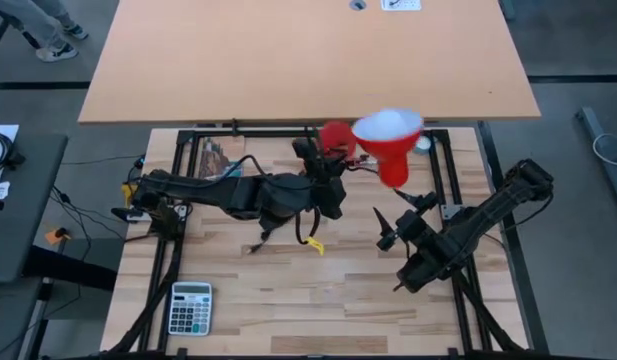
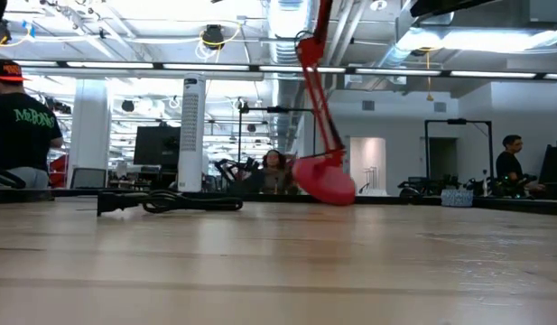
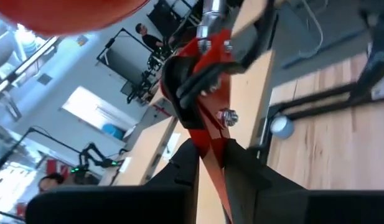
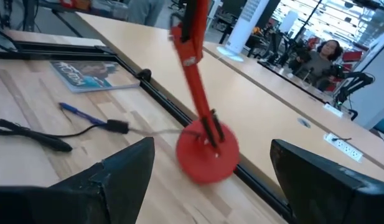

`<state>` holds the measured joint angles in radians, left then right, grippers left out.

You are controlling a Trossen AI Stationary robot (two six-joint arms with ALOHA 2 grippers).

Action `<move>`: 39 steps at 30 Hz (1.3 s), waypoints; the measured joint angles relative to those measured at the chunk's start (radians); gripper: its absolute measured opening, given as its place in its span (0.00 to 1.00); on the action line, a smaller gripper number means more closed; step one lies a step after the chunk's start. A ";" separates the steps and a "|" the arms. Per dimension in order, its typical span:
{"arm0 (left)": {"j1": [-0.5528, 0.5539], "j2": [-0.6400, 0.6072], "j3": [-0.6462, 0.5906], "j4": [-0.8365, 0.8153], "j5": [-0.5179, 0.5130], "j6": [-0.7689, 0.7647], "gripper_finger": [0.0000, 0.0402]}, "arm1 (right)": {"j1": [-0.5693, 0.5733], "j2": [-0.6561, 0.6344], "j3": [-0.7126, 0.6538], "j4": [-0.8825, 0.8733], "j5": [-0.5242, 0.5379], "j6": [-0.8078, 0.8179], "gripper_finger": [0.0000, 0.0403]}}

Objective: Screw lightbulb
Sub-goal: Remove the lightbulb from the lamp

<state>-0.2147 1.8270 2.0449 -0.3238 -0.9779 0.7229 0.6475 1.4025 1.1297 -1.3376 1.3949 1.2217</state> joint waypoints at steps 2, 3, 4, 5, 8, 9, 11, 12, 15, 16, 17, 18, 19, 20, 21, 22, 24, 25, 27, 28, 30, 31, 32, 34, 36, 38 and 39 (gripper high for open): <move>-0.008 -0.003 0.002 0.010 0.004 -0.016 0.09 | -0.005 0.000 0.000 0.000 0.000 0.000 0.82; -0.010 -0.003 0.002 0.011 0.003 -0.025 0.09 | -0.009 0.000 0.000 0.001 0.000 0.000 0.82; -0.012 -0.003 0.002 0.011 0.004 -0.033 0.09 | -0.009 0.000 0.000 0.002 0.000 0.000 0.82; -0.014 -0.003 0.002 0.011 0.006 -0.040 0.09 | -0.010 0.000 0.000 0.004 0.000 0.000 0.82; -0.018 -0.003 0.002 0.009 0.004 -0.062 0.09 | -0.012 0.000 0.000 0.015 0.038 -0.001 0.82; -0.018 -0.003 0.002 0.008 0.003 -0.069 0.09 | -0.016 0.000 0.000 0.034 0.073 -0.003 0.82; -0.019 -0.003 0.002 0.006 0.003 -0.089 0.09 | -0.025 0.000 0.000 0.065 0.158 -0.004 0.82; -0.019 -0.003 0.002 0.004 0.003 -0.096 0.09 | -0.030 0.000 0.000 0.081 0.170 -0.004 0.82; -0.021 -0.003 0.002 0.001 0.003 -0.111 0.09 | -0.084 0.000 0.008 0.121 0.174 -0.102 0.82; -0.021 -0.003 0.002 0.001 0.004 -0.113 0.09 | -0.098 0.000 0.011 0.139 0.175 -0.146 0.82; -0.021 -0.003 0.002 0.000 0.004 -0.115 0.09 | -0.108 0.000 0.018 0.167 0.175 -0.196 0.82; -0.021 -0.003 0.002 0.000 0.004 -0.120 0.09 | -0.111 0.000 0.030 0.216 0.175 -0.256 0.82; -0.021 -0.003 0.002 0.000 0.004 -0.128 0.09 | -0.111 0.000 0.041 0.282 0.175 -0.336 0.82; -0.021 -0.003 0.002 0.000 0.004 -0.133 0.09 | -0.108 0.004 0.054 0.345 0.175 -0.438 0.82; -0.021 -0.003 0.002 0.000 0.005 -0.134 0.09 | -0.107 0.005 0.066 0.407 0.176 -0.552 0.82; -0.021 -0.003 0.002 0.002 0.005 -0.134 0.09 | -0.109 0.006 0.077 0.467 0.175 -0.667 0.82; -0.021 -0.003 0.002 0.002 0.006 -0.137 0.09 | -0.139 0.006 0.096 0.577 0.170 -0.867 0.82; -0.021 -0.003 0.002 0.002 0.006 -0.138 0.09 | -0.163 0.005 0.101 0.625 0.142 -0.956 0.82; -0.021 -0.003 0.001 0.005 0.007 -0.141 0.09 | -0.210 0.005 0.103 0.708 -0.003 -1.098 0.82; -0.021 -0.003 0.001 0.005 0.007 -0.142 0.09 | -0.228 0.006 0.102 0.746 -0.087 -1.135 0.82; -0.021 -0.003 0.001 0.005 0.007 -0.144 0.09 | -0.257 0.008 0.102 0.830 -0.240 -1.173 0.82; -0.021 -0.003 0.001 0.006 0.007 -0.144 0.09 | -0.266 0.007 0.102 0.867 -0.296 -1.194 0.82; -0.021 -0.003 0.001 0.006 0.008 -0.144 0.09 | -0.273 0.006 0.102 0.892 -0.330 -1.212 0.82; -0.023 -0.003 0.001 0.006 0.007 -0.146 0.09 | -0.283 0.006 0.103 0.915 -0.342 -1.257 0.82; -0.024 -0.003 0.001 0.006 0.008 -0.149 0.09 | -0.298 0.005 0.102 0.948 -0.330 -1.319 0.82; -0.024 -0.003 0.001 0.006 0.007 -0.150 0.09 | -0.320 -0.009 0.102 0.988 -0.329 -1.379 0.82; -0.024 -0.003 0.001 0.006 0.006 -0.150 0.09 | -0.333 -0.018 0.102 1.013 -0.342 -1.403 0.82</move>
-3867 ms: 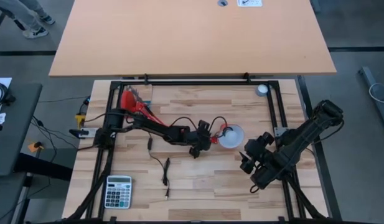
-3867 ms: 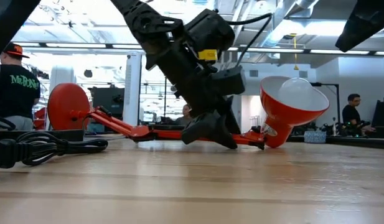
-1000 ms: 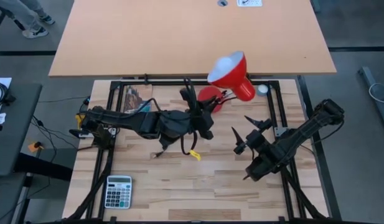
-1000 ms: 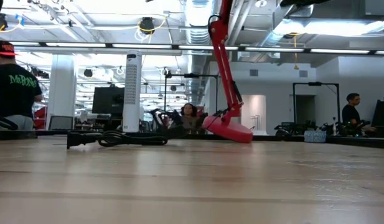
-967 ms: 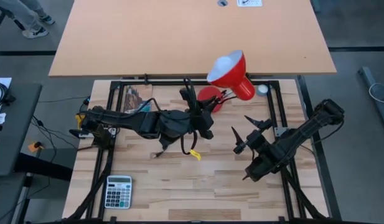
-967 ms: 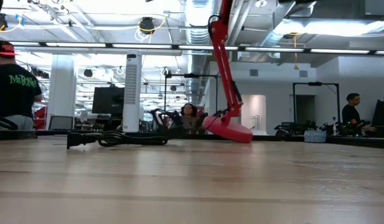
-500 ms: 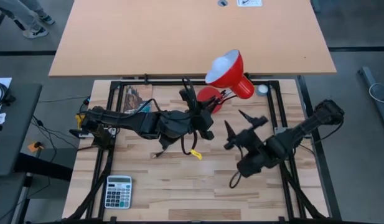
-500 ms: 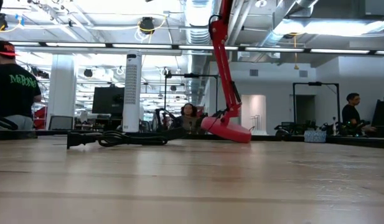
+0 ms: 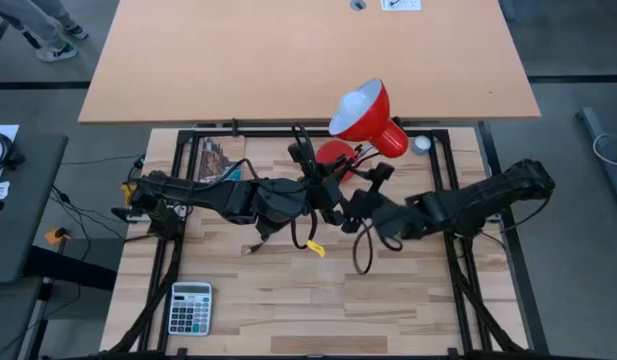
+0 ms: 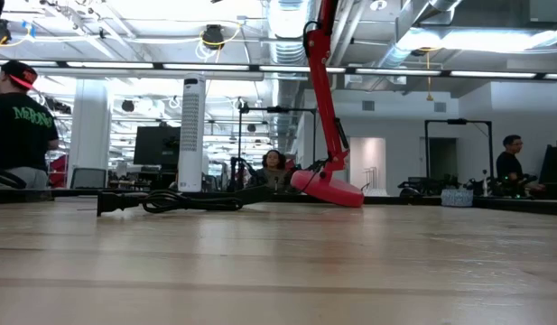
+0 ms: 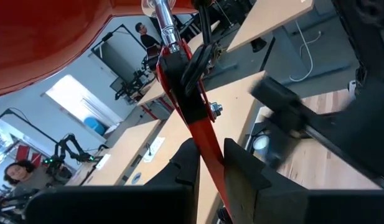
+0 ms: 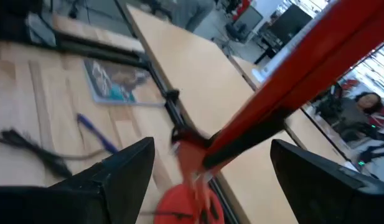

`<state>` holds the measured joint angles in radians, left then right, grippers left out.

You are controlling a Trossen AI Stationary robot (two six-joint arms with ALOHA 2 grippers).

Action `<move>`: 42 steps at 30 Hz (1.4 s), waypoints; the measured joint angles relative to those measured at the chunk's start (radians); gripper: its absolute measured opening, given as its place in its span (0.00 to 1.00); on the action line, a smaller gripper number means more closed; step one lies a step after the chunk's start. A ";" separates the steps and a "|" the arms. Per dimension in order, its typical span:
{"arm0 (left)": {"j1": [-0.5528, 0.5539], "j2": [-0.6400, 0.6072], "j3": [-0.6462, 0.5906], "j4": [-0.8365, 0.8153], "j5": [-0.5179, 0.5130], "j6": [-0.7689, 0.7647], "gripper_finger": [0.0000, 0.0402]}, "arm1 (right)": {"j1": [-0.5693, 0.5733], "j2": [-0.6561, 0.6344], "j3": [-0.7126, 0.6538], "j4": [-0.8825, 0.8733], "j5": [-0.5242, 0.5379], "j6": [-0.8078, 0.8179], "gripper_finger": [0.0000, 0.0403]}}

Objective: Screw lightbulb
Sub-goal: Remove the lightbulb from the lamp

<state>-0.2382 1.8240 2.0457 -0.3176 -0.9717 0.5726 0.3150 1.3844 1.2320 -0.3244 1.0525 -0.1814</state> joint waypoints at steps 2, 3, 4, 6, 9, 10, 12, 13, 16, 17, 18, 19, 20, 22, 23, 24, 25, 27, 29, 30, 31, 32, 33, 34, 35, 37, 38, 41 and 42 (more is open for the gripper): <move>0.000 0.000 0.000 0.001 -0.005 -0.007 0.09 | -0.029 -0.020 0.000 0.056 -0.039 -0.028 0.82; 0.000 0.000 0.000 0.001 -0.008 -0.014 0.09 | -0.044 -0.027 0.000 0.087 -0.069 -0.030 0.82; 0.000 0.000 0.000 0.002 -0.010 -0.022 0.09 | -0.057 -0.031 0.000 0.113 -0.097 -0.029 0.82; 0.000 0.000 0.000 0.002 -0.013 -0.033 0.09 | -0.081 -0.033 0.000 0.165 -0.133 -0.023 0.82; 0.000 0.000 0.000 0.003 -0.014 -0.040 0.09 | -0.099 -0.028 0.000 0.227 -0.171 -0.043 0.82; -0.001 0.000 0.000 0.003 -0.014 -0.044 0.09 | -0.103 -0.023 0.000 0.248 -0.178 -0.055 0.82; -0.003 0.000 -0.001 0.003 -0.014 -0.046 0.09 | -0.110 -0.009 0.000 0.271 -0.180 -0.081 0.82; -0.005 0.000 -0.001 0.003 -0.014 -0.047 0.09 | -0.114 -0.002 0.000 0.288 -0.181 -0.094 0.81; -0.012 0.001 -0.001 0.001 -0.014 -0.048 0.09 | -0.116 0.012 -0.001 0.331 -0.165 -0.145 0.78; -0.014 0.001 -0.001 0.000 -0.014 -0.048 0.09 | -0.116 0.012 -0.001 0.338 -0.162 -0.157 0.76; -0.016 0.002 -0.001 -0.001 -0.016 -0.048 0.09 | -0.116 0.012 -0.001 0.345 -0.159 -0.160 0.74; -0.018 0.002 -0.001 -0.001 -0.024 -0.048 0.09 | -0.116 0.011 -0.001 0.349 -0.159 -0.163 0.71; -0.020 0.002 -0.001 -0.001 -0.035 -0.047 0.09 | -0.115 0.009 -0.001 0.350 -0.157 -0.164 0.69; -0.023 0.002 -0.002 -0.001 -0.078 -0.039 0.09 | -0.110 0.009 -0.001 0.349 -0.150 -0.168 0.64; -0.025 0.002 -0.002 -0.001 -0.094 -0.038 0.09 | -0.106 0.009 -0.001 0.348 -0.139 -0.174 0.61; -0.026 0.002 -0.002 -0.003 -0.108 -0.036 0.10 | -0.104 0.009 -0.001 0.348 -0.131 -0.184 0.58; -0.027 0.002 -0.002 -0.004 -0.116 -0.032 0.10 | -0.100 0.009 -0.001 0.348 -0.125 -0.191 0.54; -0.031 0.002 -0.002 -0.004 -0.124 -0.027 0.10 | -0.099 0.009 -0.001 0.348 -0.117 -0.194 0.47; -0.033 0.002 -0.002 -0.005 -0.124 -0.026 0.10 | -0.098 0.009 -0.001 0.348 -0.114 -0.194 0.39; -0.034 0.002 -0.002 -0.006 -0.125 -0.027 0.10 | -0.098 0.009 -0.001 0.348 -0.115 -0.194 0.35; -0.035 0.002 -0.002 -0.007 -0.126 -0.029 0.10 | -0.098 0.008 -0.001 0.352 -0.115 -0.185 0.31; -0.036 0.002 -0.002 -0.010 -0.126 -0.032 0.10 | -0.098 0.008 -0.001 0.352 -0.115 -0.171 0.28; -0.038 0.002 -0.002 -0.015 -0.129 -0.035 0.10 | -0.097 0.008 -0.001 0.352 -0.116 -0.162 0.26; -0.040 0.002 -0.002 -0.020 -0.129 -0.037 0.10 | -0.094 0.008 -0.001 0.345 -0.116 -0.160 0.26; -0.044 0.002 -0.002 -0.028 -0.132 -0.039 0.10 | -0.092 0.008 -0.001 0.339 -0.115 -0.161 0.26; -0.055 0.002 -0.002 -0.038 -0.148 -0.041 0.10 | -0.091 0.008 -0.001 0.333 -0.116 -0.169 0.26; -0.062 0.002 -0.002 -0.039 -0.161 -0.038 0.10 | -0.086 0.008 -0.001 0.334 -0.117 -0.173 0.26; -0.090 0.002 -0.002 -0.039 -0.199 -0.001 0.12 | -0.077 0.008 -0.001 0.333 -0.126 -0.195 0.28; -0.099 0.003 -0.002 -0.039 -0.208 0.016 0.14 | -0.074 0.008 -0.001 0.331 -0.126 -0.200 0.29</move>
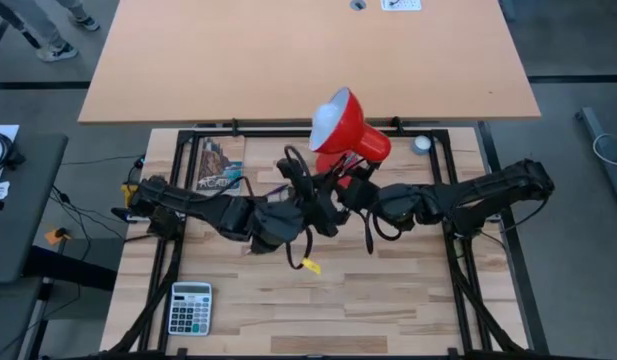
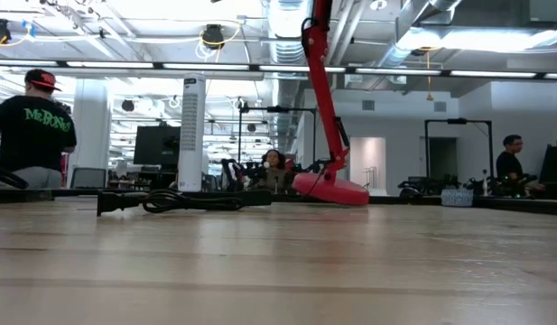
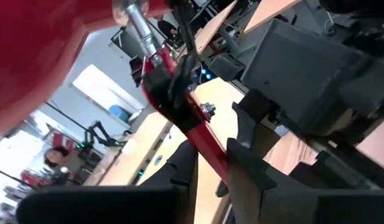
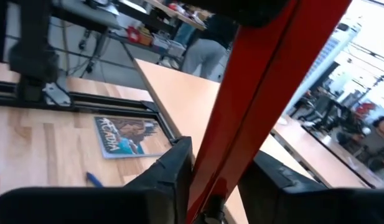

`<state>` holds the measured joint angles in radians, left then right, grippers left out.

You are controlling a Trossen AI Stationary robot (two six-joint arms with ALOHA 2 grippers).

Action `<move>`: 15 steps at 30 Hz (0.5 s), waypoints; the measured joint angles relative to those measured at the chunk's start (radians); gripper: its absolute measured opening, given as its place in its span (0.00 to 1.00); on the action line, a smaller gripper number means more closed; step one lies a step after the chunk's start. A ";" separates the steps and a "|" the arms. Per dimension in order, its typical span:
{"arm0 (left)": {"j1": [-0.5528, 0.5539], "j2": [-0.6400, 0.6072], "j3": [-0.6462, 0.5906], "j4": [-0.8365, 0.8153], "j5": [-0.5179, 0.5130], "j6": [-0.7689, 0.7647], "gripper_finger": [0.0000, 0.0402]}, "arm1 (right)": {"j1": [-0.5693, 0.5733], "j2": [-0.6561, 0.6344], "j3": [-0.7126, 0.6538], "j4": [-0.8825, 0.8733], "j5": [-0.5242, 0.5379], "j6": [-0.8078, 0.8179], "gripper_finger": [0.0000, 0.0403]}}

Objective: Screw lightbulb
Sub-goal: Remove the lightbulb from the lamp

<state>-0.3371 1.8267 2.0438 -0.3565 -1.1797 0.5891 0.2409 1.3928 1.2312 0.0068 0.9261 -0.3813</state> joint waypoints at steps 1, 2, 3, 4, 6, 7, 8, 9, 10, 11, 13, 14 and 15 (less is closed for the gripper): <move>-0.008 0.000 0.000 0.000 -0.006 0.016 0.15 | 0.006 0.000 0.000 -0.002 -0.001 -0.001 0.29; -0.017 0.000 0.002 -0.005 -0.010 0.027 0.17 | 0.013 0.000 0.000 -0.002 -0.003 -0.001 0.29; -0.027 0.000 0.011 -0.017 -0.016 0.033 0.18 | 0.018 0.000 0.000 -0.001 -0.007 -0.003 0.29; -0.036 0.000 0.020 -0.031 -0.019 0.038 0.20 | 0.024 0.000 0.000 0.000 -0.010 -0.006 0.29; -0.056 0.000 0.043 -0.056 -0.041 0.040 0.22 | 0.033 0.000 0.000 -0.004 -0.007 -0.006 0.28; -0.065 -0.002 0.057 -0.074 -0.062 0.037 0.24 | 0.036 -0.001 0.000 -0.011 -0.006 -0.007 0.28; -0.074 -0.005 0.070 -0.102 -0.082 0.032 0.25 | 0.038 -0.003 -0.002 -0.020 -0.002 -0.009 0.28; -0.082 -0.006 0.084 -0.129 -0.103 0.029 0.26 | 0.042 -0.004 -0.003 -0.029 0.004 -0.009 0.28; -0.091 -0.006 0.095 -0.158 -0.113 0.024 0.26 | 0.045 -0.005 -0.004 -0.039 0.011 -0.011 0.28; -0.100 -0.006 0.103 -0.191 -0.126 0.017 0.27 | 0.047 -0.010 -0.004 -0.051 0.016 -0.012 0.28; -0.124 -0.003 0.126 -0.256 -0.141 -0.005 0.27 | 0.047 -0.021 -0.005 -0.081 0.012 -0.013 0.28; -0.142 -0.002 0.141 -0.287 -0.151 -0.020 0.27 | 0.045 -0.027 -0.005 -0.094 0.006 -0.011 0.28; -0.160 -0.002 0.157 -0.318 -0.158 -0.035 0.27 | 0.045 -0.035 -0.005 -0.107 -0.004 -0.009 0.28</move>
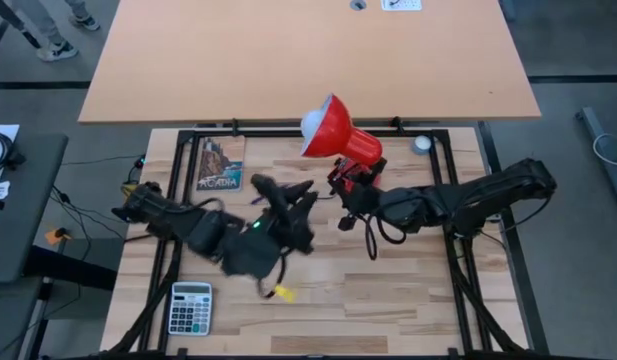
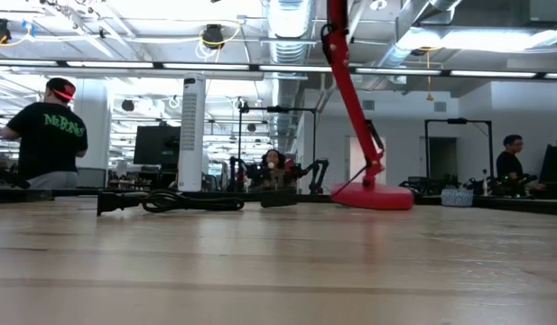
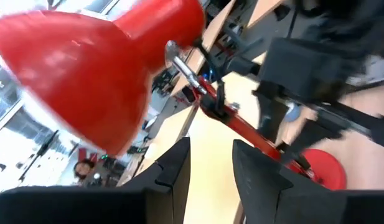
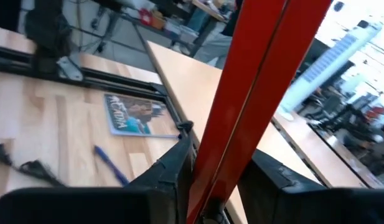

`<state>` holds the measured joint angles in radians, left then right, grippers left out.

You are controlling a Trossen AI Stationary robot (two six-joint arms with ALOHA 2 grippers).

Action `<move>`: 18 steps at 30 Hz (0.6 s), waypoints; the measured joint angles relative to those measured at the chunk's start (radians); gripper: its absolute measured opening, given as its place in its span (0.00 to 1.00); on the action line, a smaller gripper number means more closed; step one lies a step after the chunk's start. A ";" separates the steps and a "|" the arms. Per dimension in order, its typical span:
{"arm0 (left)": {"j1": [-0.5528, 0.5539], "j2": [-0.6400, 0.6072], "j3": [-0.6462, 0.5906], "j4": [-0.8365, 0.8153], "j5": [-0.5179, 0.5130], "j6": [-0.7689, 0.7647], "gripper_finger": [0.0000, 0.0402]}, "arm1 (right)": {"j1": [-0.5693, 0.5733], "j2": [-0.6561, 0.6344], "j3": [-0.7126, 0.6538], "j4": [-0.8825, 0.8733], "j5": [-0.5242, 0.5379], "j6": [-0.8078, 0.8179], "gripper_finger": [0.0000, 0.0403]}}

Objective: Screw lightbulb
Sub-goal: Remove the lightbulb from the lamp

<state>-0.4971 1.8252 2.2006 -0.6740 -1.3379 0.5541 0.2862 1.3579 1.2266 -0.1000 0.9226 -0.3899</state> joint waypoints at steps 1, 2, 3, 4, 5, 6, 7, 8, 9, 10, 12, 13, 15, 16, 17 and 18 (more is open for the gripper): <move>-0.019 -0.001 0.015 -0.020 -0.009 -0.012 0.27 | 0.000 -0.006 0.000 -0.014 -0.011 0.001 0.28; -0.039 -0.002 0.030 -0.037 -0.021 -0.017 0.27 | 0.000 -0.013 0.000 -0.027 -0.031 0.002 0.28; -0.060 -0.002 0.050 -0.058 -0.029 -0.014 0.27 | 0.000 -0.021 0.000 -0.039 -0.059 0.002 0.28; -0.083 -0.002 0.071 -0.075 -0.035 -0.005 0.27 | 0.000 -0.027 0.000 -0.049 -0.088 0.002 0.28; -0.104 -0.002 0.092 -0.089 -0.039 0.005 0.27 | 0.001 -0.032 0.000 -0.053 -0.116 0.000 0.28; -0.123 -0.002 0.112 -0.098 -0.039 0.017 0.27 | 0.001 -0.038 0.000 -0.054 -0.141 -0.004 0.28; -0.140 -0.002 0.132 -0.102 -0.039 0.037 0.27 | 0.001 -0.045 0.000 -0.058 -0.172 -0.010 0.28; -0.157 -0.002 0.152 -0.106 -0.038 0.061 0.27 | 0.001 -0.052 0.000 -0.062 -0.207 -0.019 0.28; -0.172 -0.008 0.158 -0.111 -0.038 0.082 0.27 | 0.000 -0.060 0.000 -0.067 -0.242 -0.029 0.28; -0.186 -0.027 0.149 -0.111 -0.032 0.110 0.27 | 0.000 -0.067 0.000 -0.070 -0.280 -0.038 0.28; -0.204 -0.063 0.136 -0.133 0.006 0.132 0.27 | 0.001 -0.079 0.000 -0.082 -0.352 -0.056 0.28; -0.207 -0.080 0.136 -0.147 0.026 0.119 0.27 | 0.001 -0.085 0.000 -0.089 -0.382 -0.064 0.28; -0.215 -0.120 0.136 -0.179 0.060 0.070 0.27 | 0.002 -0.093 0.000 -0.097 -0.430 -0.073 0.28; -0.215 -0.141 0.136 -0.204 0.084 0.034 0.27 | 0.000 -0.096 0.000 -0.100 -0.450 -0.075 0.28; -0.215 -0.162 0.136 -0.232 0.118 -0.006 0.27 | 0.000 -0.097 0.001 -0.101 -0.469 -0.078 0.28; -0.212 -0.183 0.136 -0.266 0.156 -0.048 0.27 | -0.001 -0.101 0.002 -0.104 -0.488 -0.083 0.28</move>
<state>-0.7089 1.6419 2.3363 -0.9401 -1.1822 0.5061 0.2855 1.2573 1.2284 -0.2045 0.4344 -0.4732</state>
